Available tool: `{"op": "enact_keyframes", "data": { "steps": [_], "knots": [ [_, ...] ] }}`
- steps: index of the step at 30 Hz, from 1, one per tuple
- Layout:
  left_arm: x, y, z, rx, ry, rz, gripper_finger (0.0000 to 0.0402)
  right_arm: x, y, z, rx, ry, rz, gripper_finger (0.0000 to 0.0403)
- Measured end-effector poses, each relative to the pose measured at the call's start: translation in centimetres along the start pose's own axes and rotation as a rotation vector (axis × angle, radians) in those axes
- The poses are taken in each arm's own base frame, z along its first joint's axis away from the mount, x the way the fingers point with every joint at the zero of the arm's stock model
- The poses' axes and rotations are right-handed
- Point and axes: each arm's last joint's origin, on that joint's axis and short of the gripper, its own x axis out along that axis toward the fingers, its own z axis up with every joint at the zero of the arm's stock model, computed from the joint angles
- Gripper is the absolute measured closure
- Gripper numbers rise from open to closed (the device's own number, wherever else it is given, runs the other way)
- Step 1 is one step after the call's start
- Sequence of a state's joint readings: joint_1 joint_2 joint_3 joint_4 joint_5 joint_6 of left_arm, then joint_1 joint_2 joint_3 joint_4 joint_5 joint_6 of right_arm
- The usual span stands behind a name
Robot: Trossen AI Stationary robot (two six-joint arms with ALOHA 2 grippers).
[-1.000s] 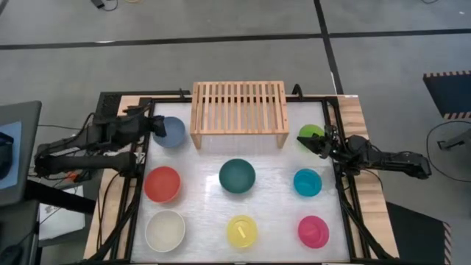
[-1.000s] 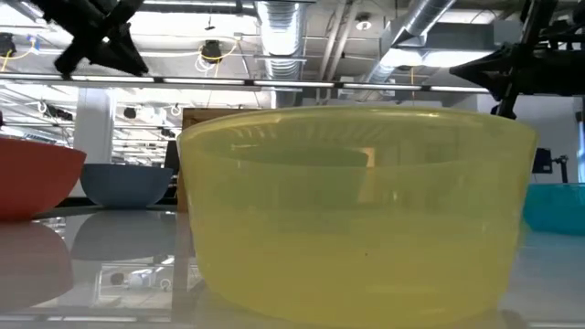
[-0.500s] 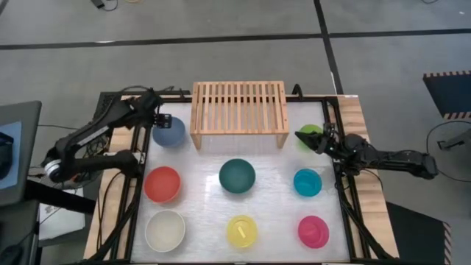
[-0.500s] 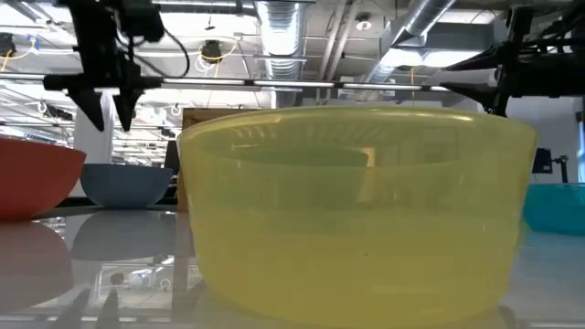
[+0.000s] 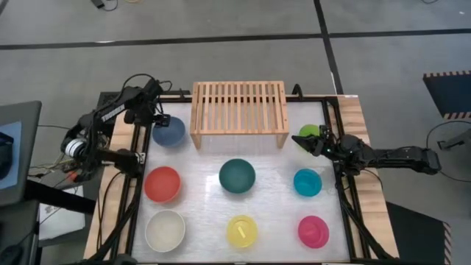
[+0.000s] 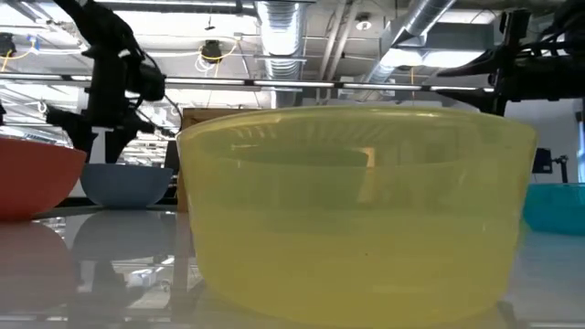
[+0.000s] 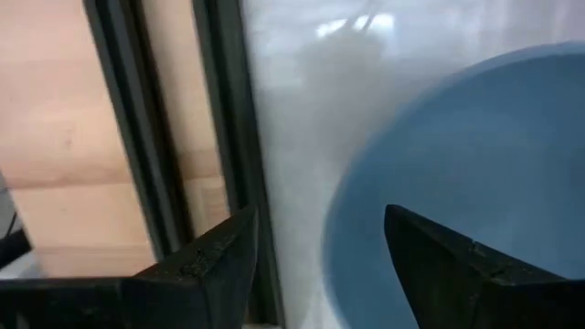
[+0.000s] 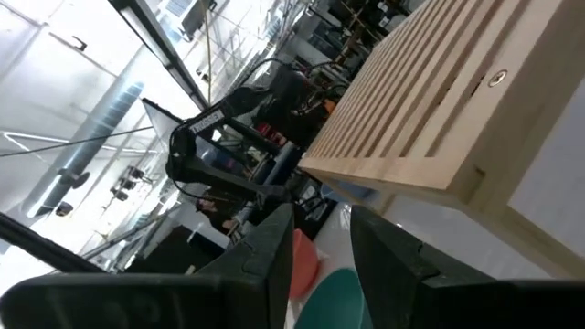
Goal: Place and stack bowls onto a shelf
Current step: Put the dark blue bowl onto the shelf
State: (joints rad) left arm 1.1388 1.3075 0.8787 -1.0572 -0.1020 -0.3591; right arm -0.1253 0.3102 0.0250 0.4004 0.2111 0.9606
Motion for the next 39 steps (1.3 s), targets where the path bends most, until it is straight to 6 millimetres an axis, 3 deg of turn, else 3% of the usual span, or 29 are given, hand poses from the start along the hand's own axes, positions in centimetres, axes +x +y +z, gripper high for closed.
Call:
{"op": "enact_keyframes", "data": {
  "steps": [4, 14, 21, 27, 31, 36, 39],
  "knots": [
    [0.8, -0.1, 0.2, 0.007, 0.044, 0.033, 0.0219, 0.1, -0.2, -0.1, -0.004, -0.006, -0.025, 0.0264],
    [1.4, -0.2, 0.3, 0.021, 0.081, 0.066, 0.0383, 0.3, -0.5, -0.3, -0.012, -0.009, -0.066, 0.0264],
    [0.6, 0.1, -0.1, 0.1, 0.106, 0.069, 0.0398, 0.3, -0.4, -0.2, -0.012, -0.023, -0.067, 0.0265],
    [-4.5, 0.8, -0.4, 0.077, -0.054, 0.04, 0.0401, 0.3, -0.4, -0.2, 0.0, -0.019, -0.065, 0.0265],
    [-9.2, 1.7, -1.1, 0.056, -0.189, 0.044, 0.0401, 0.3, -0.4, -0.2, 0.001, -0.02, -0.066, 0.0265],
    [-15.2, 2.2, -1.6, -0.028, -0.415, -0.108, 0.0401, 0.3, -0.4, -0.2, 0.0, -0.019, -0.066, 0.0265],
    [-16.4, 2.2, -1.9, -0.072, -0.434, -0.221, 0.0401, 0.3, -0.4, -0.2, 0.0, -0.019, -0.067, 0.0265]
  ]
}}
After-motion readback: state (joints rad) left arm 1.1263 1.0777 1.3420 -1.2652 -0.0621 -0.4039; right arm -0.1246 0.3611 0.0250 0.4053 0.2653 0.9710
